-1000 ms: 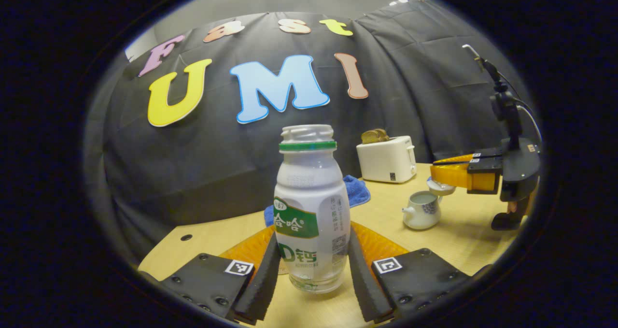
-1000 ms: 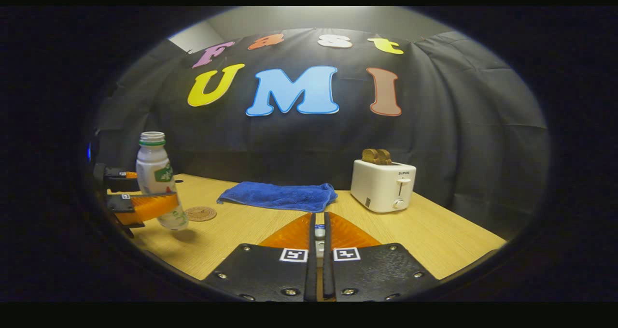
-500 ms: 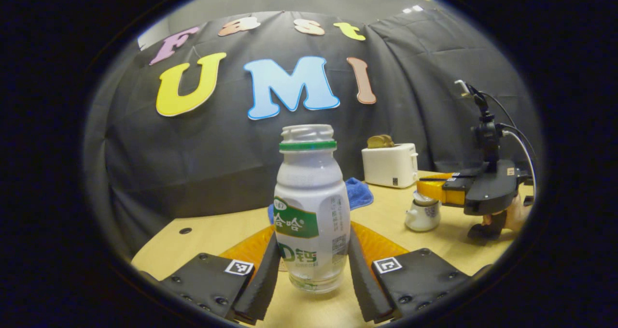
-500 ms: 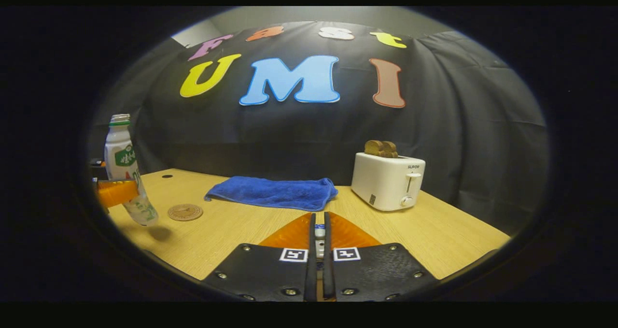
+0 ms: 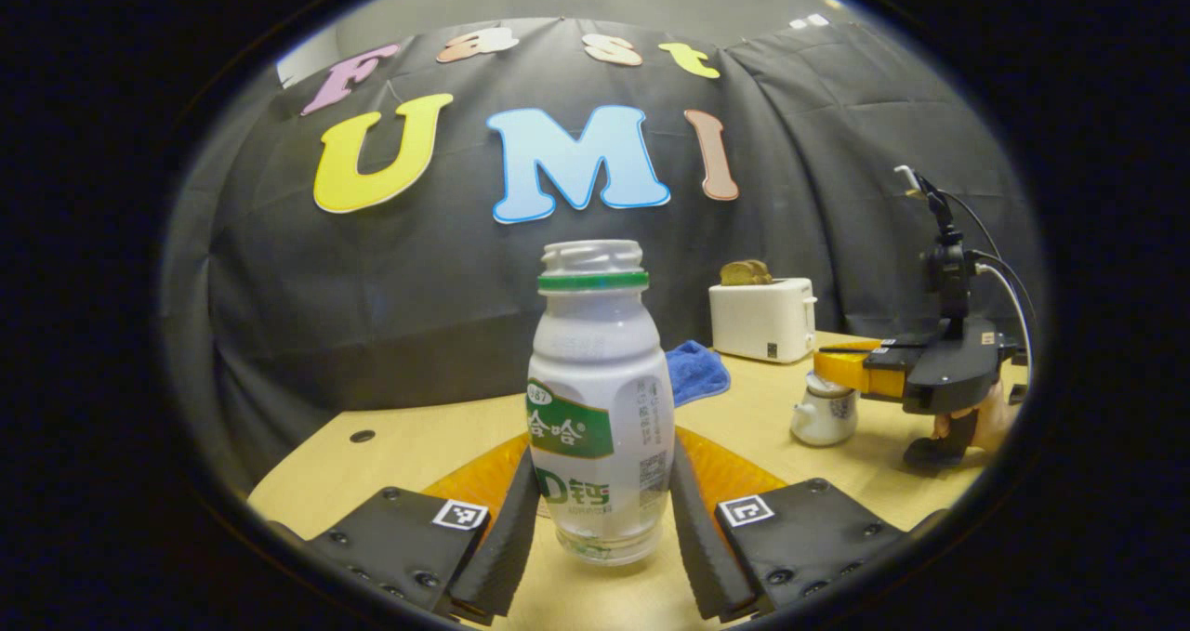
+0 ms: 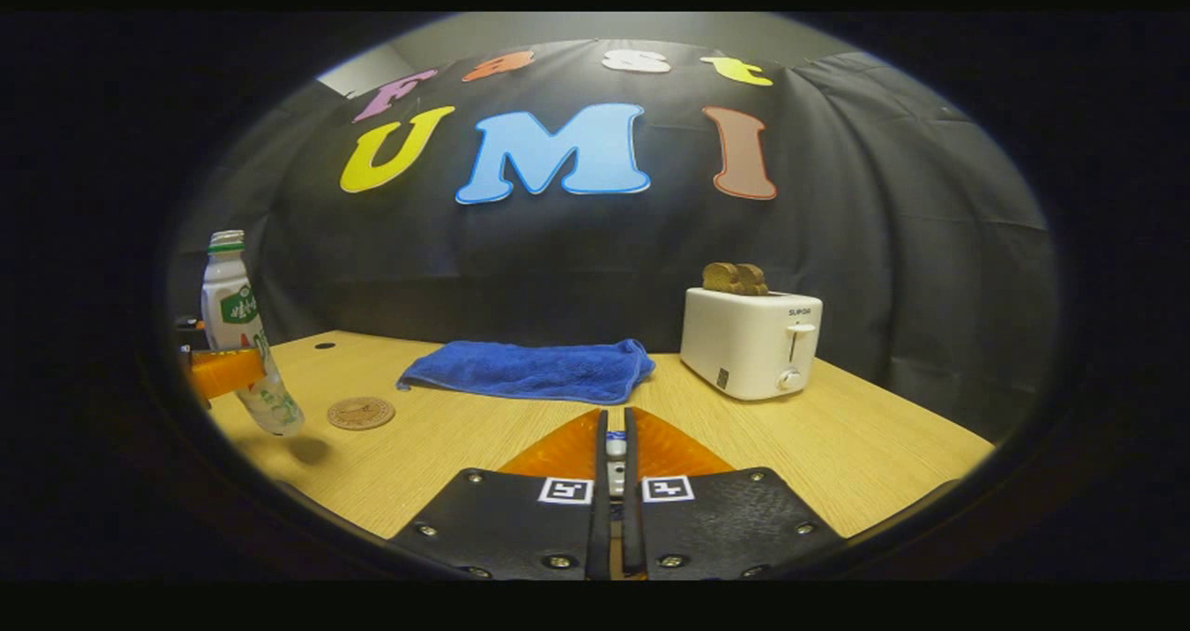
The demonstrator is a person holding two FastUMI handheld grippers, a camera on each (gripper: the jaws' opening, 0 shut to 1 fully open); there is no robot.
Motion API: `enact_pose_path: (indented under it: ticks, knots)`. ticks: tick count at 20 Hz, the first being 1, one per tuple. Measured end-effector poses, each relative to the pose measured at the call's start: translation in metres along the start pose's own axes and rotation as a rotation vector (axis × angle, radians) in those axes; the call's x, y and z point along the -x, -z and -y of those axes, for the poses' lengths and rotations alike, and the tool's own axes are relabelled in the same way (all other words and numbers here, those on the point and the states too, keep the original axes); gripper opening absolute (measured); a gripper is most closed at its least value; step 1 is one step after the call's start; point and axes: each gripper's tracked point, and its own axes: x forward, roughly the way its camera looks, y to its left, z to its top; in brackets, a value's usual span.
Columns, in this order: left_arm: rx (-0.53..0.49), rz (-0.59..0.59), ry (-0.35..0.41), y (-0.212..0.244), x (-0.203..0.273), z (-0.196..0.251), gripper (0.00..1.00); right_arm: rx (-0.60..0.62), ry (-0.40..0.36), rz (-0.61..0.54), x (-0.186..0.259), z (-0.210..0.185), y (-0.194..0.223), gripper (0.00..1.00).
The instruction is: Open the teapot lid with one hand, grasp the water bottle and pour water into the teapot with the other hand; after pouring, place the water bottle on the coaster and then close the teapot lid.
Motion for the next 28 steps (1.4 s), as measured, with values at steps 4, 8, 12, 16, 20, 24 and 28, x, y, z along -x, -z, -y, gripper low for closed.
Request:
enact_pose_path:
  ticks: [4,8,12,16,20,24,28]
  knots:
    - [-0.014,0.004,-0.015,-0.001,-0.001,-0.004,0.69,-0.007,0.012,-0.017,-0.001,0.003,0.006,0.08]
    - [0.036,0.009,-0.030,-0.003,-0.008,-0.014,0.69,0.008,0.036,0.073,0.015,0.007,-0.023,0.53]
    - [0.119,0.029,-0.043,-0.006,-0.034,-0.033,0.82,0.030,-0.023,0.098,0.050,-0.014,-0.027,0.64]
    - [0.120,0.032,-0.051,0.002,-0.068,-0.044,0.75,0.069,-0.136,0.106,0.087,-0.049,-0.023,0.77]
    - [0.118,-0.004,-0.074,0.021,-0.093,-0.053,0.75,0.057,-0.194,0.096,0.105,-0.066,-0.014,0.84]
    - [0.136,-0.028,-0.083,0.036,-0.105,-0.055,0.81,0.027,-0.191,0.082,0.108,-0.060,-0.008,0.85]
    - [0.104,-0.038,-0.090,0.043,-0.112,-0.056,0.69,-0.001,-0.173,0.072,0.108,-0.054,-0.005,0.85]
